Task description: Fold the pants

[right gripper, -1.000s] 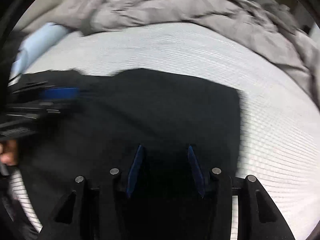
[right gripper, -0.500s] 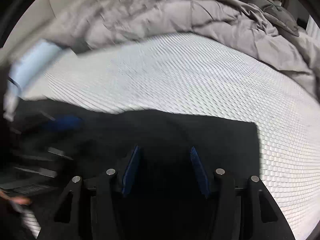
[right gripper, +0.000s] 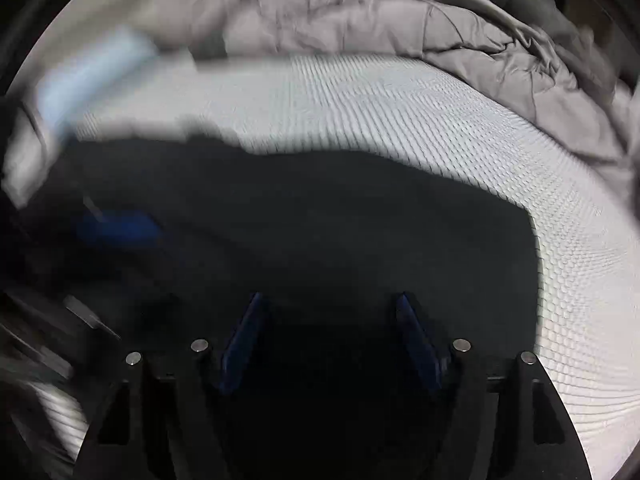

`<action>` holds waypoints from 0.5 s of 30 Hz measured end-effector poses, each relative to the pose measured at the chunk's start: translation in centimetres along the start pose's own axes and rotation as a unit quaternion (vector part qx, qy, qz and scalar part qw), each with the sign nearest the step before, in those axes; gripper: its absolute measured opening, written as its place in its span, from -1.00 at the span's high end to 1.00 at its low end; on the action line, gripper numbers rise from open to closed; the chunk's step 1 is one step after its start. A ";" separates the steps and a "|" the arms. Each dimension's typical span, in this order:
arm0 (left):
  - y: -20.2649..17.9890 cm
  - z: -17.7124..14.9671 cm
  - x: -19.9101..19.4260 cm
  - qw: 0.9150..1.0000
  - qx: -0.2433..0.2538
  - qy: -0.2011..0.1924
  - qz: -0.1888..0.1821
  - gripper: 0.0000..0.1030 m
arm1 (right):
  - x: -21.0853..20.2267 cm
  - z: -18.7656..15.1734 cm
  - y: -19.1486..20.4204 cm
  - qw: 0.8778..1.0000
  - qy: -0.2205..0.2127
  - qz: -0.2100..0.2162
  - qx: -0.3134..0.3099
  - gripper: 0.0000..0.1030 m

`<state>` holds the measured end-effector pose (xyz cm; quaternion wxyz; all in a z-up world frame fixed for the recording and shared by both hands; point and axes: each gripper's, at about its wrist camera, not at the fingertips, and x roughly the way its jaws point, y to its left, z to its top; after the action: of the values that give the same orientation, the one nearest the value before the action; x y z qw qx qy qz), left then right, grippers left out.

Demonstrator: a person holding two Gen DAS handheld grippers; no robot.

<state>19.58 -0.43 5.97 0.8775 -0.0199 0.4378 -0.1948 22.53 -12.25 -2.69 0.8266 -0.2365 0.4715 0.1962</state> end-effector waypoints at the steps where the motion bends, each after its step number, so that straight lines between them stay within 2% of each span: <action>1: 0.2 -0.4 -0.9 1.000 -0.004 -0.004 0.004 -0.05 | -0.3 -0.4 -0.4 1.000 -0.005 -0.010 0.002 -0.39; 2: 0.4 -0.9 -1.6 1.000 -0.010 -0.008 0.009 -0.06 | -0.8 -1.0 -1.9 0.999 -0.004 -0.022 0.023 -0.40; 4: 0.0 -2.0 -3.4 0.998 -0.009 -0.021 0.066 -0.05 | -2.1 -2.6 -5.0 0.995 -0.010 -0.072 0.061 -0.40; 5: -0.6 -2.4 -4.1 0.996 -0.003 -0.028 0.079 -0.05 | -2.6 -3.3 -6.0 0.994 -0.013 -0.079 0.078 -0.37; 8: -2.8 -2.6 -5.3 0.997 0.006 -0.053 0.049 -0.05 | -5.0 -4.4 -6.8 0.991 -0.043 -0.035 0.123 -0.36; 9: -3.7 -2.5 -4.8 0.998 0.012 -0.050 0.042 -0.05 | -5.9 -4.2 -5.7 0.992 -0.062 -0.018 0.112 -0.36; 11: -5.4 -2.5 -2.8 0.998 0.044 -0.025 0.038 -0.05 | -6.5 -3.8 -3.0 0.994 -0.071 0.025 0.081 -0.36; 12: -5.8 -2.6 -1.5 0.997 0.056 -0.006 0.049 -0.05 | -5.9 -3.3 -1.5 0.994 -0.063 0.055 0.067 -0.36; 13: -5.7 -2.7 -0.6 0.996 0.059 0.007 0.064 -0.05 | -5.4 -3.3 -0.5 0.995 -0.052 0.068 0.058 -0.37; 14: -5.5 -2.9 -0.3 0.996 0.058 0.009 0.070 -0.05 | -4.2 -3.3 0.4 0.996 -0.031 0.066 0.044 -0.36; 15: -5.1 -3.2 -0.4 0.996 0.059 0.010 0.071 -0.05 | -3.1 -3.5 1.0 0.999 -0.013 0.043 0.025 -0.36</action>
<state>15.22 -4.58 5.38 0.8844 0.0648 0.4343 -0.1581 18.13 -13.75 -1.73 0.8292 -0.1926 0.4754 0.2221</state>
